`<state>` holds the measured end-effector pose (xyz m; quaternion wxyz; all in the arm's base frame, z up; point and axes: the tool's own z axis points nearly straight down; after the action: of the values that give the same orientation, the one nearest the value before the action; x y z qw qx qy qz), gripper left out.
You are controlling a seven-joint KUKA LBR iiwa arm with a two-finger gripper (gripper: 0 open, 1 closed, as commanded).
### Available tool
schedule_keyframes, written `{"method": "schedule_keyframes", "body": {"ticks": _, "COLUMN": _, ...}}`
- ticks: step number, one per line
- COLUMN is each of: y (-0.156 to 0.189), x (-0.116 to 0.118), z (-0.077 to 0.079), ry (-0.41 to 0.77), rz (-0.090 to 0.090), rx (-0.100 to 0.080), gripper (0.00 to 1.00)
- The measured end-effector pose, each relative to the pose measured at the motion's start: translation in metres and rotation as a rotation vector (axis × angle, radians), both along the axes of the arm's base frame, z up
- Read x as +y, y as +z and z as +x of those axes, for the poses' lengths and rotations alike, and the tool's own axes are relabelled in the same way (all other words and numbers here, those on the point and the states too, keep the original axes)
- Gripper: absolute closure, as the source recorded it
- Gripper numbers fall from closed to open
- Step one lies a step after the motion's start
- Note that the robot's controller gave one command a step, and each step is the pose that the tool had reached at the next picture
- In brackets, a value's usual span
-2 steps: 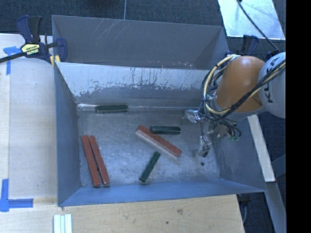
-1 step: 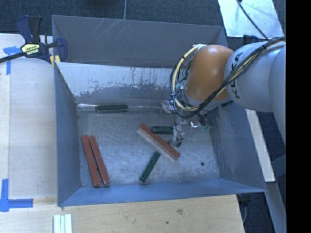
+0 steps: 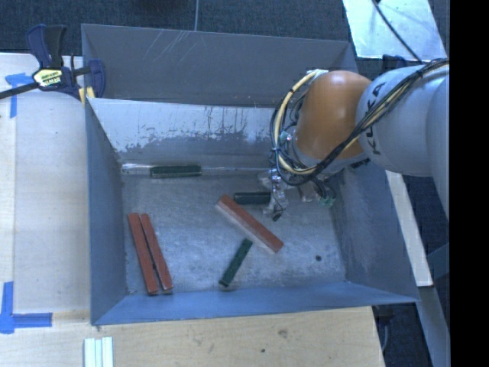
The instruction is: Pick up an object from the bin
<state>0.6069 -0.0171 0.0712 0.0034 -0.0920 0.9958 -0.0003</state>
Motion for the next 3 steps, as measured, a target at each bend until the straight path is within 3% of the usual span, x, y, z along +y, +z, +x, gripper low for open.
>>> {"method": "schedule_keyframes", "body": {"ticks": 1, "y": 0.164, "x": 0.0, "z": 0.012, "ry": 0.084, "rz": -0.002, "rx": -0.007, "gripper": 1.0}}
{"method": "schedule_keyframes", "body": {"ticks": 2, "y": 0.073, "x": 0.007, "z": 0.008, "ry": 0.065, "rz": 0.001, "rx": 0.012, "gripper": 1.0}}
{"method": "schedule_keyframes", "body": {"ticks": 3, "y": 0.079, "x": 0.007, "z": 0.01, "ry": 0.066, "rz": 0.0, "rx": 0.003, "gripper": 0.0}}
